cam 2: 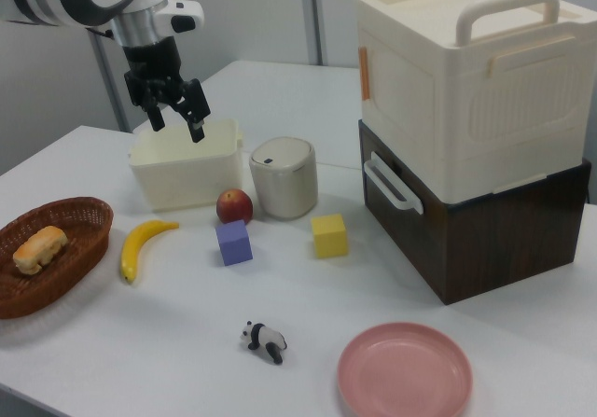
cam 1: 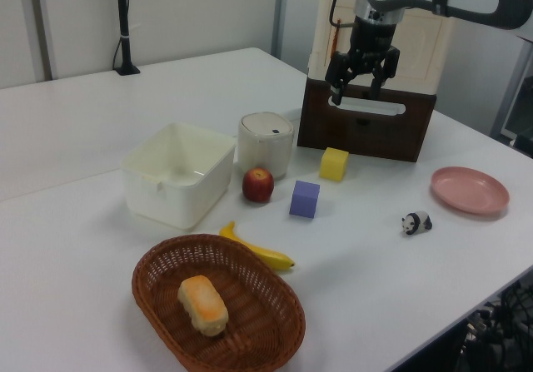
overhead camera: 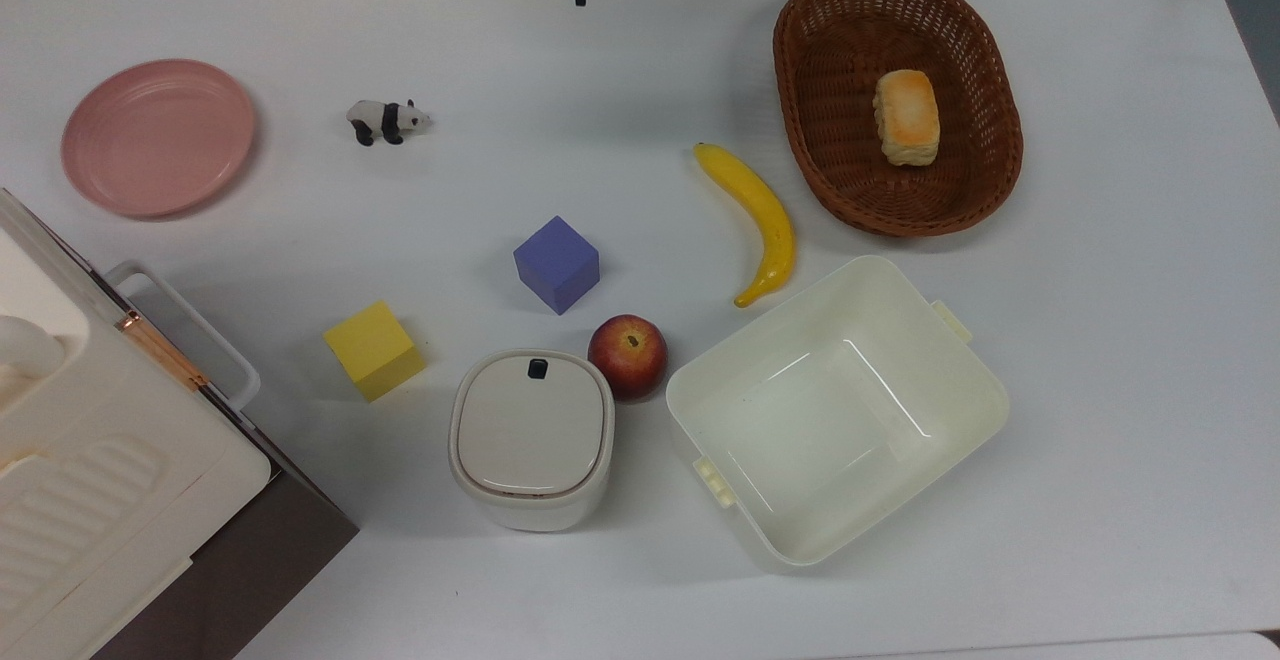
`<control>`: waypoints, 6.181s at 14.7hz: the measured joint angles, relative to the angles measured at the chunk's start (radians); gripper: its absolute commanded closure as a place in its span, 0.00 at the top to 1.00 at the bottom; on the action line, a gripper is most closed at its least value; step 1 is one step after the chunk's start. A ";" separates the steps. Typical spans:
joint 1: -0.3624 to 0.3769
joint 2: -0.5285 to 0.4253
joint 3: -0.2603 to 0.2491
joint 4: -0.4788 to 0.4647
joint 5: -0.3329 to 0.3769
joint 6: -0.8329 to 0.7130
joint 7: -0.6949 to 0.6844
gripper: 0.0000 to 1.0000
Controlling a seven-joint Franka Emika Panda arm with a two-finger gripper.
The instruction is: Slide the drawer open
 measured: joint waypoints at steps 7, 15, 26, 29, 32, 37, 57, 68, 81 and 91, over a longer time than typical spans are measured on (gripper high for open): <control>0.000 -0.002 0.000 0.004 0.000 -0.065 -0.063 1.00; -0.013 -0.001 0.009 0.002 0.000 -0.112 -0.112 1.00; -0.111 0.056 0.007 -0.001 -0.067 0.076 -0.767 1.00; -0.153 0.103 0.006 -0.001 -0.067 0.232 -0.788 1.00; -0.168 0.181 0.006 -0.003 -0.099 0.415 -0.792 1.00; -0.204 0.241 0.005 -0.002 -0.121 0.502 -0.792 1.00; -0.283 0.455 0.002 0.173 -0.121 0.574 -0.781 1.00; -0.285 0.501 0.002 0.197 -0.121 0.622 -0.781 1.00; -0.285 0.529 0.002 0.197 -0.149 0.649 -0.782 1.00; -0.284 0.534 0.002 0.197 -0.149 0.659 -0.782 1.00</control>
